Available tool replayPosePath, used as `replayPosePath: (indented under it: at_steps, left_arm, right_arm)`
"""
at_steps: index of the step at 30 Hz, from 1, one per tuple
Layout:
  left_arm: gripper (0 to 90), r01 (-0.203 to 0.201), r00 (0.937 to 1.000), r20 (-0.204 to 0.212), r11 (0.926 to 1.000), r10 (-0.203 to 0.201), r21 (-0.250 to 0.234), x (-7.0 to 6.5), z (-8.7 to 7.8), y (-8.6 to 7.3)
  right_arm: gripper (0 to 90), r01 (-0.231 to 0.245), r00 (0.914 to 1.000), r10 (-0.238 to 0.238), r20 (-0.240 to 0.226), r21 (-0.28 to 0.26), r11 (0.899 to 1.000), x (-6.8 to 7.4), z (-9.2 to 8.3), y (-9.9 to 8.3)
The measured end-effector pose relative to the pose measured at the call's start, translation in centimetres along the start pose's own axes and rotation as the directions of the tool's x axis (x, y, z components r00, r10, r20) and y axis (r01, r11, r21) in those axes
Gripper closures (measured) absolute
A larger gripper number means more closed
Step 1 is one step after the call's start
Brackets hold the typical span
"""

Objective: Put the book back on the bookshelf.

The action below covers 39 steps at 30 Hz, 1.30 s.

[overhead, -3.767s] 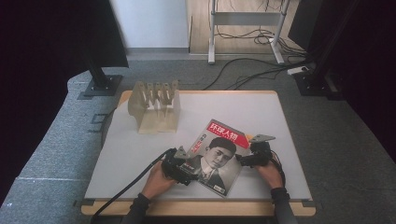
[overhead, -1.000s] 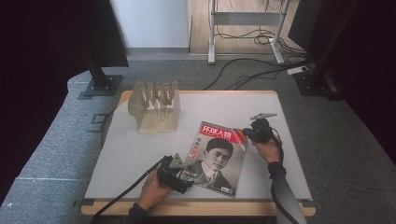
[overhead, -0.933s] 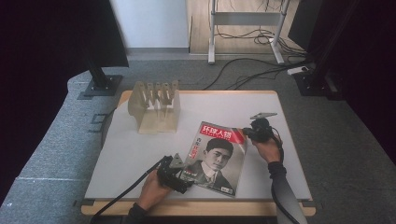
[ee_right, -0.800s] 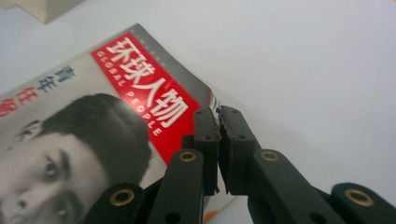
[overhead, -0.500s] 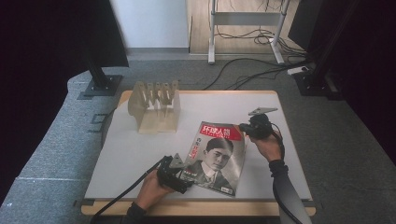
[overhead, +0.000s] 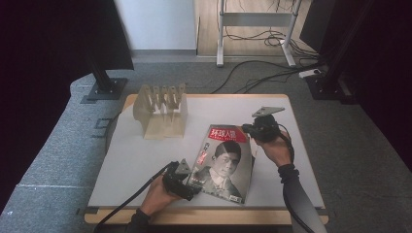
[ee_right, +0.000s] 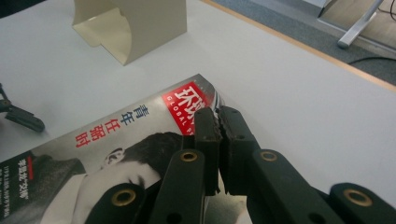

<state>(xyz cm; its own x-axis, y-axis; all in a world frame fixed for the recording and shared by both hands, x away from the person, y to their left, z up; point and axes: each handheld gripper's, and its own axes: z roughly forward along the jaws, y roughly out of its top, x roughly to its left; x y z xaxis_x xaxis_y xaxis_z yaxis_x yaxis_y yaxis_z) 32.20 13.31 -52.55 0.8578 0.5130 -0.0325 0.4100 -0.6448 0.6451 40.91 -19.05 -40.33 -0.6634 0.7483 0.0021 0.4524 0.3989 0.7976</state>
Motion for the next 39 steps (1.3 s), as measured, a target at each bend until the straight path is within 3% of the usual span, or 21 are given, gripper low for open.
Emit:
replayPosePath:
  at_steps: [5,12,17,21,31,39]
  left_arm:
    - [5.0,0.028,0.9988,0.041,0.9994,-0.027,-0.022,1.1,-0.6,0.5]
    - [13.1,0.034,0.9959,0.085,0.9985,-0.030,-0.043,2.6,-1.3,1.8]
    - [15.1,0.027,0.9940,0.107,0.9991,-0.023,-0.033,3.6,-1.2,2.7]
    - [17.2,0.005,0.9943,0.106,0.9999,-0.004,-0.014,3.9,-1.0,3.2]
    - [23.8,-0.011,0.9875,0.157,0.9998,0.014,-0.019,4.4,-0.7,4.1]
    - [29.5,0.005,0.9796,0.201,0.9989,0.005,-0.047,5.0,-0.8,4.7]
  right_arm:
    - [85.6,0.023,0.9997,-0.023,-0.002,-0.029,0.999,0.6,-1.2,0.9]
    - [85.6,0.077,0.9969,-0.078,-0.007,-0.070,0.995,1.6,-2.8,2.1]
    - [85.7,0.111,0.9936,-0.112,-0.008,-0.091,0.990,2.2,-3.7,2.8]
    - [85.7,0.124,0.9920,-0.125,-0.012,-0.105,0.987,2.6,-4.4,3.2]
    - [85.8,0.161,0.9864,-0.164,-0.010,-0.143,0.977,3.2,-5.8,4.7]
    - [85.8,0.193,0.9795,-0.200,-0.022,-0.182,0.964,4.0,-7.0,5.9]
